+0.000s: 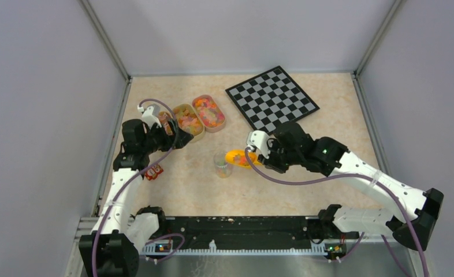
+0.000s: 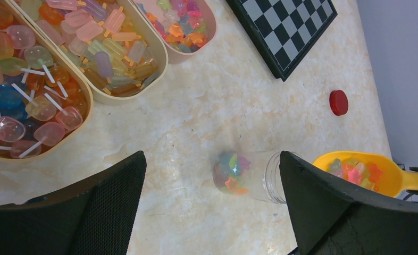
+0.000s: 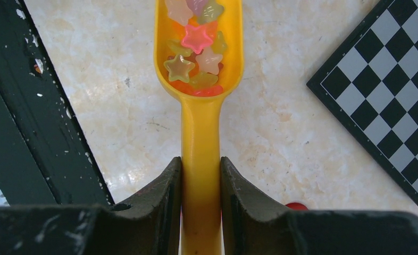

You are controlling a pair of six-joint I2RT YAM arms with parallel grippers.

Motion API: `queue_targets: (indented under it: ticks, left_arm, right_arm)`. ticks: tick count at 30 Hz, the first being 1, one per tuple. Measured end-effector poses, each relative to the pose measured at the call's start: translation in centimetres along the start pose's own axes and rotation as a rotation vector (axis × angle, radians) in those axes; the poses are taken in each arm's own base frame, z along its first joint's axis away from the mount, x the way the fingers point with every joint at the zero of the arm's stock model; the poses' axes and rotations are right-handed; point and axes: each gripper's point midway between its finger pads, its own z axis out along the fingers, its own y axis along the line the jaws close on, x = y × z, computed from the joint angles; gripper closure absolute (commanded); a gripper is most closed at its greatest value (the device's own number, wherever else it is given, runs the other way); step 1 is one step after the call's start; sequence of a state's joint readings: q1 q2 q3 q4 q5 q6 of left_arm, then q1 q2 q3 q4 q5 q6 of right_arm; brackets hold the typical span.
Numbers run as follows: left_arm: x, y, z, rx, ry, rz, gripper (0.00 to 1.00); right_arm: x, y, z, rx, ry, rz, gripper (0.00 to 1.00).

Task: Pack the candies
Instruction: Place the fake candies in the packing bottle.

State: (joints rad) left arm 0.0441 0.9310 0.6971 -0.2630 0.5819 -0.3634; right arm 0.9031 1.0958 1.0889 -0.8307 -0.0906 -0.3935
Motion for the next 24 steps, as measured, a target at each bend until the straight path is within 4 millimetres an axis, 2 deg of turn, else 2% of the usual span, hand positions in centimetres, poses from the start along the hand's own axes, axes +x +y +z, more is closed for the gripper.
queue_targets:
  ticks: [7,17,24]
  left_arm:
    - [0.01,0.01,0.0,0.0,0.0,0.0,0.01]
    - [0.15,0.07,0.03,-0.001,0.003,-0.002,0.01]
    - [0.15,0.07,0.03,-0.001,0.003,-0.002,0.01]
  right_arm:
    - [-0.56,-0.44,-0.34,0.013,0.016,-0.01,1.0]
    - [0.05,-0.32,0.25,0.003,0.069,-0.014,1.0]
    - [-0.94,-0.41,-0.22,0.008,0.061,-0.027,1.0]
